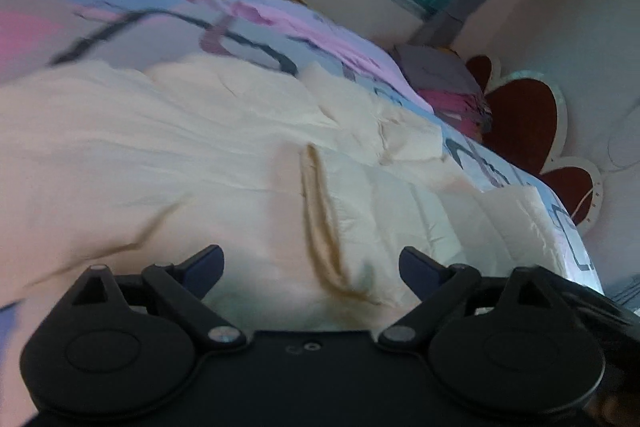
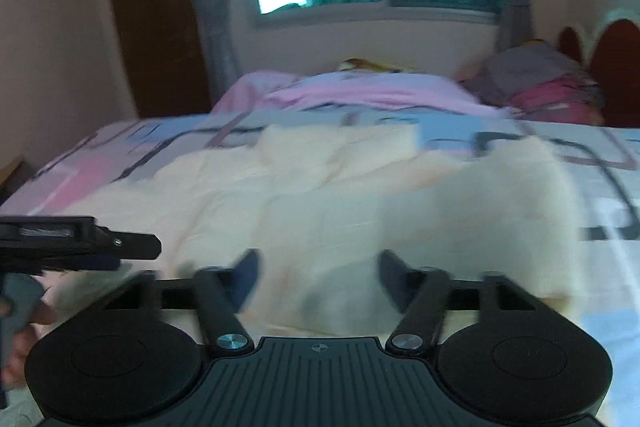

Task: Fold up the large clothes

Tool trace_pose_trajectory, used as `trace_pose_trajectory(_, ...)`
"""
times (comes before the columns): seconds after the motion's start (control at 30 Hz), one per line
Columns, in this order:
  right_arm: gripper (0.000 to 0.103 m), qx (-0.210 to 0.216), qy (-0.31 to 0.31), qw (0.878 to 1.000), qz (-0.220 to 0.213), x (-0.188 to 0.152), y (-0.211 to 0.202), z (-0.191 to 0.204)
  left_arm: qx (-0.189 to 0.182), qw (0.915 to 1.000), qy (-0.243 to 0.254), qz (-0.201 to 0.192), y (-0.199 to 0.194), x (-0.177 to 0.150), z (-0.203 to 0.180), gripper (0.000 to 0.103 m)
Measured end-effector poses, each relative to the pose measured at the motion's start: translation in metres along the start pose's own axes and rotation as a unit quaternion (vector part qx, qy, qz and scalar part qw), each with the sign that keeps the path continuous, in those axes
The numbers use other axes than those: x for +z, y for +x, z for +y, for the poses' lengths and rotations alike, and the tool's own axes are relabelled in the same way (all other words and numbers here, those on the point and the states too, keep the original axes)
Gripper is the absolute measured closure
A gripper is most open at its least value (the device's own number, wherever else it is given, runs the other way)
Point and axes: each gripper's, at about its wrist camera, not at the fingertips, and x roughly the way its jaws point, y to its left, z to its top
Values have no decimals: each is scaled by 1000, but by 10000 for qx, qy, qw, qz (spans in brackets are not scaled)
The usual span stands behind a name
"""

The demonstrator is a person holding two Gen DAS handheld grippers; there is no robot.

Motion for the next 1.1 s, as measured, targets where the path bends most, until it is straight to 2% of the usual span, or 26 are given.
trace_pose_trajectory(0.07,50,-220,212,9995,-86,0,-14,-24,-163,9998,-54,112,14,3,-2,16)
trace_pose_trajectory(0.13,50,-406,488,9979,-139,-1,-27,-47,-340,9990,-105,288,30,6,-4,34)
trace_pose_trajectory(0.17,50,-520,658,9963,-160,-2,-33,-59,-382,9986,-76,350,36,7,-5,58)
trace_pose_trajectory(0.2,51,-595,818,9948,-157,-5,-37,-69,-376,9986,31,358,41,7,-8,91)
trace_pose_trajectory(0.27,52,-743,1117,9908,-176,-8,-42,-89,-282,9992,179,203,39,9,-14,94)
trace_pose_trajectory(0.37,54,-997,1260,9869,-152,-8,-44,-106,-57,9984,364,-421,10,13,-19,95)
trace_pose_trajectory(0.47,59,-1140,1323,9846,44,-13,-42,-120,361,9953,501,-742,-13,13,-9,95)
trace_pose_trajectory(0.6,80,-1276,1327,9813,562,-25,-12,-130,629,9968,414,-276,0,2,10,95)
trace_pose_trajectory(0.67,82,-1340,1419,9788,618,-25,-9,-136,694,9962,429,-291,3,-2,8,95)
trace_pose_trajectory(0.73,82,-1359,1346,9803,484,-23,-13,-139,706,9964,364,-281,5,-4,9,95)
trace_pose_trajectory(0.8,82,-1337,1213,9830,325,-15,-15,-140,846,9953,378,-285,0,-2,11,77)
trace_pose_trajectory(0.83,82,-1327,1152,9841,249,-9,-15,-141,959,9935,452,-417,-6,-1,10,69)
trace_pose_trajectory(0.87,82,-1293,1103,9853,172,-2,-13,-143,1009,9911,616,-609,-15,1,6,49)
trace_pose_trajectory(0.9,82,-1266,1047,9863,135,5,-7,-144,1046,9876,802,-847,-21,3,-1,36)
trace_pose_trajectory(0.93,82,-1226,965,9877,104,13,1,-144,1039,9855,935,-961,-22,5,-6,36)
trace_pose_trajectory(1.1,82,-1009,568,9933,-12,50,55,-138,732,9832,1481,-779,15,23,-38,41)
